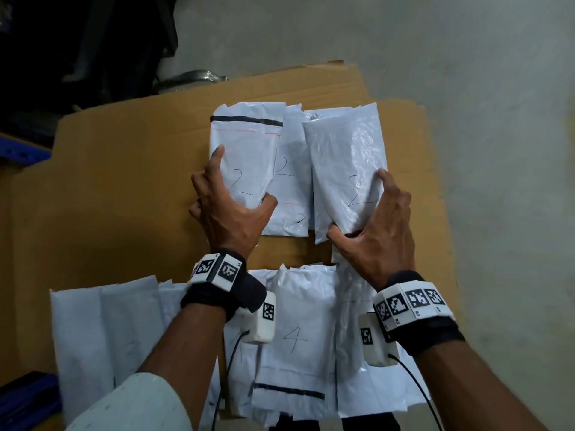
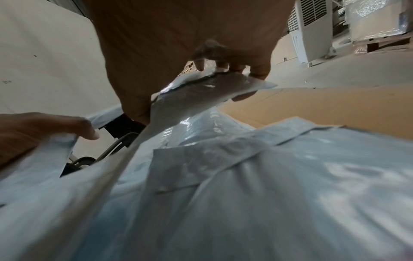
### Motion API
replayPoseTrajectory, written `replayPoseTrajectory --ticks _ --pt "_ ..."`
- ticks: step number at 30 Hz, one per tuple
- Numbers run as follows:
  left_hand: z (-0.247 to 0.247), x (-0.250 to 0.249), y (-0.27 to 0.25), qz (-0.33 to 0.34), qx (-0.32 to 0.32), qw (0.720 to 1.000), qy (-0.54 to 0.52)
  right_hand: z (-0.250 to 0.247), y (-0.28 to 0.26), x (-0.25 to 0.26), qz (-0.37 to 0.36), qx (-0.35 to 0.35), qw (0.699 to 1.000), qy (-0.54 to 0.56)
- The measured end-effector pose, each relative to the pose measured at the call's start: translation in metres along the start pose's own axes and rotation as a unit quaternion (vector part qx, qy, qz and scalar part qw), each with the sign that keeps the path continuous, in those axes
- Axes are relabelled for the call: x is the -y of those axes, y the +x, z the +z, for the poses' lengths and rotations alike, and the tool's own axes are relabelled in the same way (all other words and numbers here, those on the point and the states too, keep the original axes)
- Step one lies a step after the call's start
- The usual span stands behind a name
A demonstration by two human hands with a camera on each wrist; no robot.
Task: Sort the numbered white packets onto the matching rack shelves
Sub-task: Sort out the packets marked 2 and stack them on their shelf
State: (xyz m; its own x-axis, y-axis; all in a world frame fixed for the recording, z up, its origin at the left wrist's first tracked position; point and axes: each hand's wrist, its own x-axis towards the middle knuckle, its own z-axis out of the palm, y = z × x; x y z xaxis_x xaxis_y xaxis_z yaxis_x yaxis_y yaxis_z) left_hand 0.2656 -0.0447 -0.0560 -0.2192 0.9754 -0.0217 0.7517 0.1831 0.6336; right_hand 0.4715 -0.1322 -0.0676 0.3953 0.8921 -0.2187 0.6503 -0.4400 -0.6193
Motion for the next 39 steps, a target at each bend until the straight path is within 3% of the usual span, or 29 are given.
replayPoseTrajectory --ticks 11,21,26,35,39 --pt "-0.080 -0.022 -0.034 0.034 -0.034 0.997 -0.059 -0.048 -0.051 0.032 -0.019 -0.076 0.997 0.014" --pt "-0.234 -0.083 -0.093 0.103 -0.013 0.990 -0.095 -0.146 -0.151 0.119 -0.010 -0.106 0.994 0.016" --pt "-0.311 -0.101 -0.140 0.116 -0.037 0.986 -0.111 -0.184 -0.203 0.152 -0.022 -0.139 0.990 0.030" --pt "-0.371 -0.100 -0.219 0.038 -0.143 0.979 -0.137 -0.220 -0.246 0.171 -0.102 -0.109 0.988 0.038" --pt "-0.385 -0.095 -0.247 0.035 -0.177 0.976 -0.126 -0.223 -0.257 0.176 -0.154 -0.112 0.980 0.047"
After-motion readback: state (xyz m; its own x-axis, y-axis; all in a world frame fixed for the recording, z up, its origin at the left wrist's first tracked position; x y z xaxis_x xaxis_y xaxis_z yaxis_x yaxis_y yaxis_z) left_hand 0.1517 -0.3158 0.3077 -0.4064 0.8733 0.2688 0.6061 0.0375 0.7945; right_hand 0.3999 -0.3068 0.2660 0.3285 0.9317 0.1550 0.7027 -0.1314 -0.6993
